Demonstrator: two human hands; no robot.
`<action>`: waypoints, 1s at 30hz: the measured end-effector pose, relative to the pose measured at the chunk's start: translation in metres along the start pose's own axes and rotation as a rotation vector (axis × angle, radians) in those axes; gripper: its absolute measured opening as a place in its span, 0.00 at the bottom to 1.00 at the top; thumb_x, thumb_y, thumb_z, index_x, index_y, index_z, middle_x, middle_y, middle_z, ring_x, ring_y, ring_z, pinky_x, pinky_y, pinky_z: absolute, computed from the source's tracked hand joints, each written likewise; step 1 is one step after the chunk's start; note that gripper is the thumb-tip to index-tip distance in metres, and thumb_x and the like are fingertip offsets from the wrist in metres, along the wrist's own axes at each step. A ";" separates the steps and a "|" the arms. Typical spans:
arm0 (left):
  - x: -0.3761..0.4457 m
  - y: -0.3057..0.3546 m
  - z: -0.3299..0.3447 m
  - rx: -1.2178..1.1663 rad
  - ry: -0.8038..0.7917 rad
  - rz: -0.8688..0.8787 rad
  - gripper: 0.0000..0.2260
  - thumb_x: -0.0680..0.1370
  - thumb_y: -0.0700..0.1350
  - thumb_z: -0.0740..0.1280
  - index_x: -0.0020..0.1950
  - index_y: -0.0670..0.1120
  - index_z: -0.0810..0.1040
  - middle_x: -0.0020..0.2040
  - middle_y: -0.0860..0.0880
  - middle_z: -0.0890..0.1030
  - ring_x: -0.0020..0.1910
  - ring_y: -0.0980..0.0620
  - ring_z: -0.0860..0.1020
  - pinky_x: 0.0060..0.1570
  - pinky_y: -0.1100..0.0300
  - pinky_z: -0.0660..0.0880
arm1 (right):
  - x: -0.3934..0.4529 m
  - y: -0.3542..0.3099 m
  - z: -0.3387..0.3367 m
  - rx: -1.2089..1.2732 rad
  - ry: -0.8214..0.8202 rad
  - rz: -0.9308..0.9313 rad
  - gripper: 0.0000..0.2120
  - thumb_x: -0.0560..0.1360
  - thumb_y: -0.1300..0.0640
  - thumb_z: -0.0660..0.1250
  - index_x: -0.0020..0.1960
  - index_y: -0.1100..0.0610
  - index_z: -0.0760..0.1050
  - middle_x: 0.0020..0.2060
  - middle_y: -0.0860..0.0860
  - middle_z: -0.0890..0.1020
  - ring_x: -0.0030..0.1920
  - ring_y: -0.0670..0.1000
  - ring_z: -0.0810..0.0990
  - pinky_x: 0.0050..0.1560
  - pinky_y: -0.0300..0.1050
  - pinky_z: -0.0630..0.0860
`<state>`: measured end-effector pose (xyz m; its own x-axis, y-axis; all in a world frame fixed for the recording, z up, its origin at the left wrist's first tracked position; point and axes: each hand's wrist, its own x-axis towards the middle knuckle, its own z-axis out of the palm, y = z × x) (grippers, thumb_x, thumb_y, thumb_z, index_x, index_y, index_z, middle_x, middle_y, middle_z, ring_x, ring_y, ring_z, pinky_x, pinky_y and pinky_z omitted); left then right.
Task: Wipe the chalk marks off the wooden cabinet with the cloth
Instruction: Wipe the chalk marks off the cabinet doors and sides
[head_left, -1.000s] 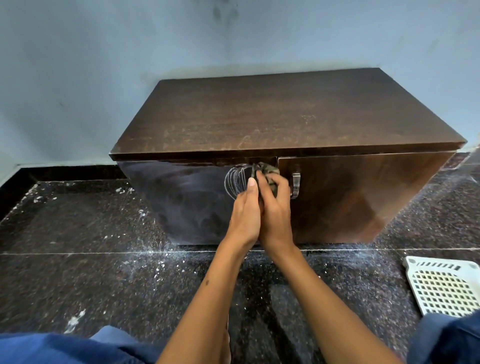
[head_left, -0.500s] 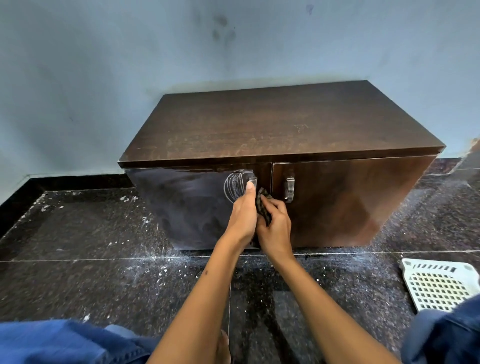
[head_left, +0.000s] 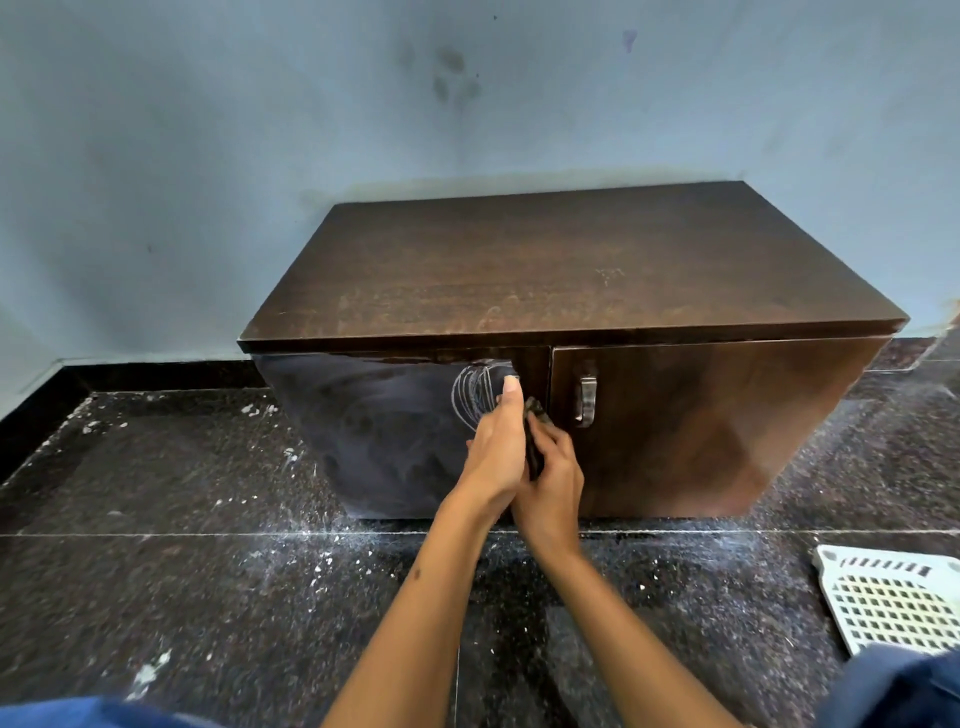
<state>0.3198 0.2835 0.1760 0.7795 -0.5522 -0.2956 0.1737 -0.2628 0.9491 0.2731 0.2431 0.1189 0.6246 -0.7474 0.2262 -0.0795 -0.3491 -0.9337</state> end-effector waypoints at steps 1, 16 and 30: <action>0.002 0.000 -0.002 0.019 -0.008 0.005 0.34 0.77 0.68 0.46 0.73 0.47 0.66 0.73 0.46 0.67 0.74 0.48 0.59 0.73 0.48 0.55 | 0.002 0.000 0.000 -0.003 0.014 -0.001 0.22 0.74 0.70 0.66 0.68 0.62 0.71 0.61 0.52 0.74 0.63 0.48 0.73 0.63 0.28 0.63; 0.000 0.005 -0.016 0.006 -0.071 0.017 0.45 0.65 0.75 0.46 0.71 0.48 0.68 0.66 0.52 0.71 0.64 0.54 0.70 0.63 0.58 0.62 | -0.005 0.017 0.010 -0.009 -0.139 0.130 0.23 0.72 0.70 0.64 0.66 0.58 0.69 0.60 0.52 0.74 0.61 0.49 0.73 0.64 0.36 0.67; -0.002 0.031 -0.027 0.032 -0.060 -0.014 0.53 0.60 0.77 0.39 0.72 0.45 0.68 0.72 0.45 0.67 0.72 0.48 0.64 0.73 0.48 0.56 | 0.002 -0.024 0.010 -0.018 0.400 -0.352 0.23 0.70 0.77 0.61 0.63 0.67 0.72 0.59 0.60 0.70 0.63 0.49 0.69 0.68 0.41 0.66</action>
<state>0.3400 0.2984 0.2091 0.7396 -0.5943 -0.3159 0.1645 -0.2955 0.9411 0.2837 0.2559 0.1385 0.2714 -0.7393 0.6163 0.0664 -0.6245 -0.7782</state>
